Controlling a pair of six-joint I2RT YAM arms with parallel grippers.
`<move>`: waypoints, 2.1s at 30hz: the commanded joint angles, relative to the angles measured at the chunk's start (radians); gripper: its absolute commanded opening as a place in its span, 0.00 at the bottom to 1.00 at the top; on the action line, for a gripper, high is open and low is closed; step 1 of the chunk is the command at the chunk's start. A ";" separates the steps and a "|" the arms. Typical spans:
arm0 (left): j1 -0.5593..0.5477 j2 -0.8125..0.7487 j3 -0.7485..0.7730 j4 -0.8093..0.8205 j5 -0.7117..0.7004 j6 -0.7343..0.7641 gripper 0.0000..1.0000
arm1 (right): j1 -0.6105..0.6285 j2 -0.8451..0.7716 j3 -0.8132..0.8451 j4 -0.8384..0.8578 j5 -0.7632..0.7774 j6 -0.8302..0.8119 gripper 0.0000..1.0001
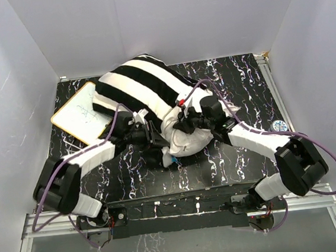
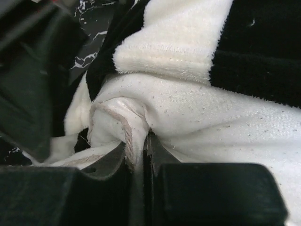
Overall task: Put the pillow into the pillowcase
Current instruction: Stuff the pillow into the pillowcase.
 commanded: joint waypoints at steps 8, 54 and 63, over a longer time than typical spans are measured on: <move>-0.028 -0.569 -0.025 -0.502 -0.223 0.220 0.72 | 0.027 0.175 0.126 0.046 0.041 -0.070 0.08; -0.673 0.549 0.901 -0.508 -1.622 1.381 0.97 | -0.961 0.028 0.251 -0.312 -0.574 0.037 0.81; -0.573 0.419 0.870 -0.331 -1.620 1.519 0.00 | -0.950 0.024 0.171 -0.221 -0.654 0.078 0.79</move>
